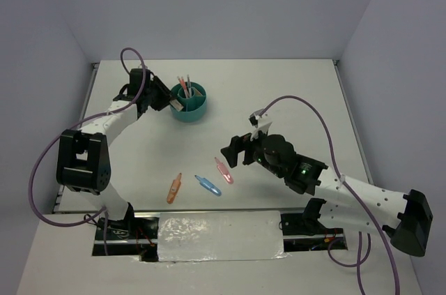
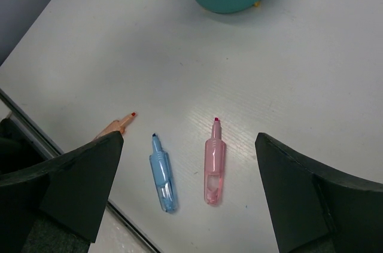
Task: Sort the stationery into containers
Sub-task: Place the stationery in the storage box, then pick up the pen from the center of the board.
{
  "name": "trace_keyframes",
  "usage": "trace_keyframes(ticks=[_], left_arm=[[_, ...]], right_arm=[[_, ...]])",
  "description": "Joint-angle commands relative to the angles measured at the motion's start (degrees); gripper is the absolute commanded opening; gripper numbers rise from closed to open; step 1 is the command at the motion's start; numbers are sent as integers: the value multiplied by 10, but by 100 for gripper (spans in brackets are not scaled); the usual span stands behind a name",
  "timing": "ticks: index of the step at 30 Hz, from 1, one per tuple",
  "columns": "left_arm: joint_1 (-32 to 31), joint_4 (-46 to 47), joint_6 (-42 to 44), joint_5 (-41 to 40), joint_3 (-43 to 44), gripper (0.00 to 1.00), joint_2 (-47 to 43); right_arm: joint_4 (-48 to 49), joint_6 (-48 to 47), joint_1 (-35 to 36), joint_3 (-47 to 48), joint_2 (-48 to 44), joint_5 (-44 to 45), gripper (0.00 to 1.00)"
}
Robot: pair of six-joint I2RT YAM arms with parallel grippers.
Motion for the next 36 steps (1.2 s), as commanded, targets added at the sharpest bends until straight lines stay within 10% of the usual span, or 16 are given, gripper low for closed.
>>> trace_keyframes(ticks=[1,11,12,25,36], left_arm=[[4,28,-4,-4,-3,51,-7],[7,13,21,8,0,78,-60],[5,-21,47,6,4,99,-73],[-8,-281,289,38,-88,99,-342],[-8,-251,300,11,-177,99,-413]], right_arm=[[9,-12,0,14,10,-16,100],[-85,1,-2,69,123,-2,100],[-112,13,-1,94,145,15,100],[-153,17,20,120,364,-34,66],[-167,22,44,141,456,-38,52]])
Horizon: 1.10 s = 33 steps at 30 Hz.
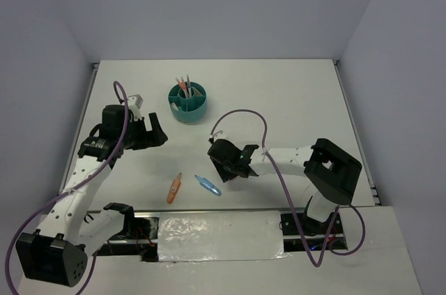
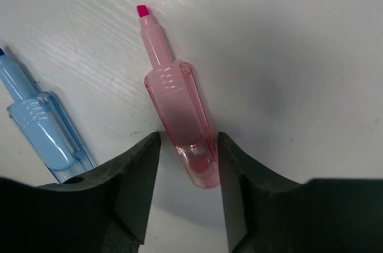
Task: Sort the stationery into containers
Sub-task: Pick up the pen from the center of the board.
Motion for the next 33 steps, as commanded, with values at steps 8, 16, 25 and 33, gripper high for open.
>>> trace_keyframes(ticks=[8,16,25,33], left_arm=[[-1,36,6,50,7,99,-20],[-134,329,-141,159,-82,99,-85],[-329,417,-133,45,-45,99,-35],[-357,411,-139,-10,-16,85,13]], right_arm=[[26,-1,11,-9,9,2,0],[115,5,16,-80,-205,-17,0],[190,-1,83,-134,-457,-2,0],[154,-25,136,-87,-438,61,0]])
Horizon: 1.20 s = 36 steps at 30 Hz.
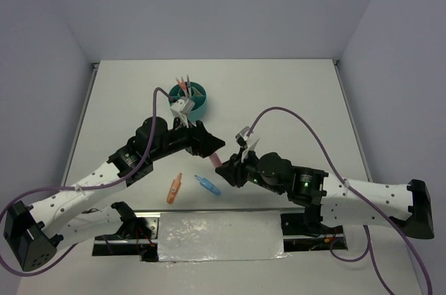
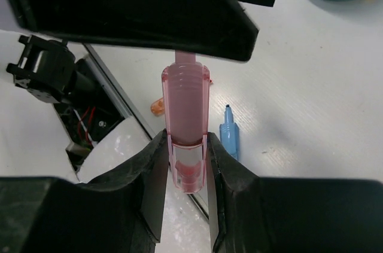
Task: Sort the stationery into containers
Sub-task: Pick up the pen from the center of the board.
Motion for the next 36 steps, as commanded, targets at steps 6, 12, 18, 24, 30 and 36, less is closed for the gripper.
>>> trace_keyframes(ticks=[6,12,18,24,30,36], left_arm=[[-4,5,-3,-57,27,65,-8],[-4,16,-16,-51,15,73,-7],[-5,37,-23,-39,20,31,2],[-4,26,-17,-71,40,0,-1],[-5,16,-40,-109,61,0,-26],[-4,34,-61,-110,63,0,-26]], right_arm=[[-21,8,16,57,21,110,0],[-19,5,15,76,30,121,0],[-24,0,17,93,52,127,0],[-20,4,17,75,60,124,0],[29,28,18,-13,45,105,0],[29,54,18,-39,14,117,100]])
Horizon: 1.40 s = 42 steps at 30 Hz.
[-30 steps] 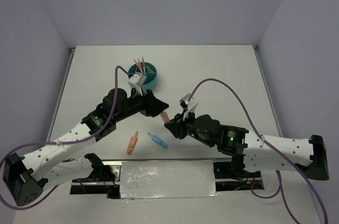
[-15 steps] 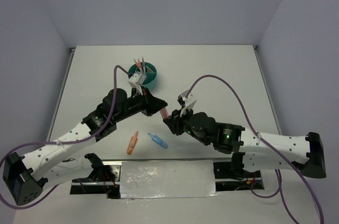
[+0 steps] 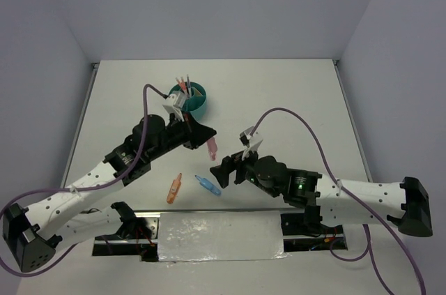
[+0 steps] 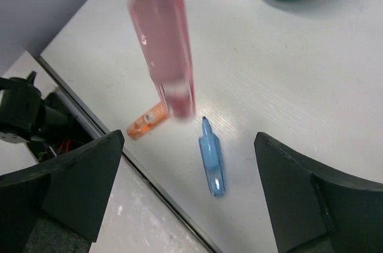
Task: Sort the stationery into containers
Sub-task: Pick up the pen from the center of the board, then close the pen cap on the pen.
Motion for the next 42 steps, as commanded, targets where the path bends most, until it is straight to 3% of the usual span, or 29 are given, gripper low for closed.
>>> trace_keyframes(ticks=[1,7,11,17,20,30,40,42], left_arm=[[7,74,-22,-32,38,0,-23],[7,147,-61,-30,-21,0,-43],[7,218,-107,-1,-65,0,-41],[3,334,-141,23,-123,0,-46],[-4,354,-145,23,-133,0,-50],[-16,391,-157,35,-151,0,-53],[-40,386,-155,24,-157,0,-48],[-44,386,-152,21,-157,0,-46]], right_arm=[[-29,27,5,-18,-35,17,100],[-52,102,4,-21,-102,40,100],[28,141,-6,-38,-135,-31,100],[74,295,-53,-46,-139,-92,99],[118,325,-63,-75,-134,-103,94],[226,325,-104,-102,-110,-168,75],[300,309,-150,-88,-80,-256,66],[312,313,-154,-82,-66,-285,57]])
